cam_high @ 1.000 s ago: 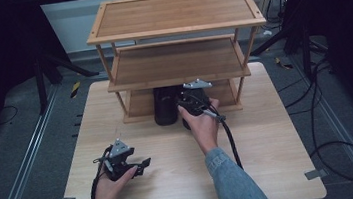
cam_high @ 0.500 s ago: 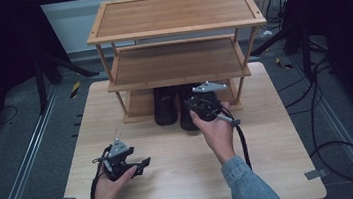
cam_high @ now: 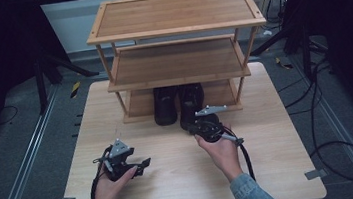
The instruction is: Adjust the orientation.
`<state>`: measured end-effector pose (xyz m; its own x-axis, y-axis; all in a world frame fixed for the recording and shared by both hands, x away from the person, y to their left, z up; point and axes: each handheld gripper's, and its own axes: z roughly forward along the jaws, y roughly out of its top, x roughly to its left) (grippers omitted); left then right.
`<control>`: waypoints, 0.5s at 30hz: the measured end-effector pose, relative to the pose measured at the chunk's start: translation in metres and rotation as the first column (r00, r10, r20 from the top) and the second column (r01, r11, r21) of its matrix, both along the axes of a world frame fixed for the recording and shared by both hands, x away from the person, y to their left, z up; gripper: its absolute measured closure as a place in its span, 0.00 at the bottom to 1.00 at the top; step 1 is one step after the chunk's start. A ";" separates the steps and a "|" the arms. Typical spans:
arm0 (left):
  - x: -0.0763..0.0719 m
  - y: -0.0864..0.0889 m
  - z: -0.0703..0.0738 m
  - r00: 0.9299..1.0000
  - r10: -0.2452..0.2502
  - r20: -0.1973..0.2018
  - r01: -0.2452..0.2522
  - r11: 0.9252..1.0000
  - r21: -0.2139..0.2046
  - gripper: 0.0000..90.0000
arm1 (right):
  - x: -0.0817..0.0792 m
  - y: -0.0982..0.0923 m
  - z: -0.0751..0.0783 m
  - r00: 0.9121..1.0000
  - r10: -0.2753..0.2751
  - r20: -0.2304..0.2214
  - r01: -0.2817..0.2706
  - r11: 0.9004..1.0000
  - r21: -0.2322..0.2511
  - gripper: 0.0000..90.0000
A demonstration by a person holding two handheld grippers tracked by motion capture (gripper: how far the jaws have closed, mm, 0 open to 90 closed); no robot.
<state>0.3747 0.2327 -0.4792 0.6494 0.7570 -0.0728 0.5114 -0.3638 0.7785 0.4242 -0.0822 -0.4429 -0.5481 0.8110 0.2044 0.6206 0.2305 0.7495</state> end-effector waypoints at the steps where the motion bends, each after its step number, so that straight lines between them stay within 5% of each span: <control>1: 0.000 0.000 0.000 1.000 0.001 -0.001 -0.001 1.000 0.000 0.21 | 0.001 0.000 -0.005 1.000 -0.002 -0.008 0.002 1.000 -0.007 0.97; 8: 0.001 0.001 -0.001 1.000 0.001 -0.004 -0.001 1.000 0.000 0.21 | 0.015 -0.001 -0.035 0.996 -0.008 -0.088 0.004 0.999 -0.038 0.98; 15: 0.001 0.001 -0.002 1.000 -0.001 -0.005 0.001 1.000 0.000 0.21 | 0.031 -0.001 -0.048 0.991 -0.021 -0.132 0.013 0.998 -0.055 1.00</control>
<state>0.3755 0.2333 -0.4812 0.6502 0.7560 -0.0754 0.5143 -0.3649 0.7761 0.4553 -0.0830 -0.4913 -0.5052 0.8317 0.2303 0.7176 0.2567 0.6474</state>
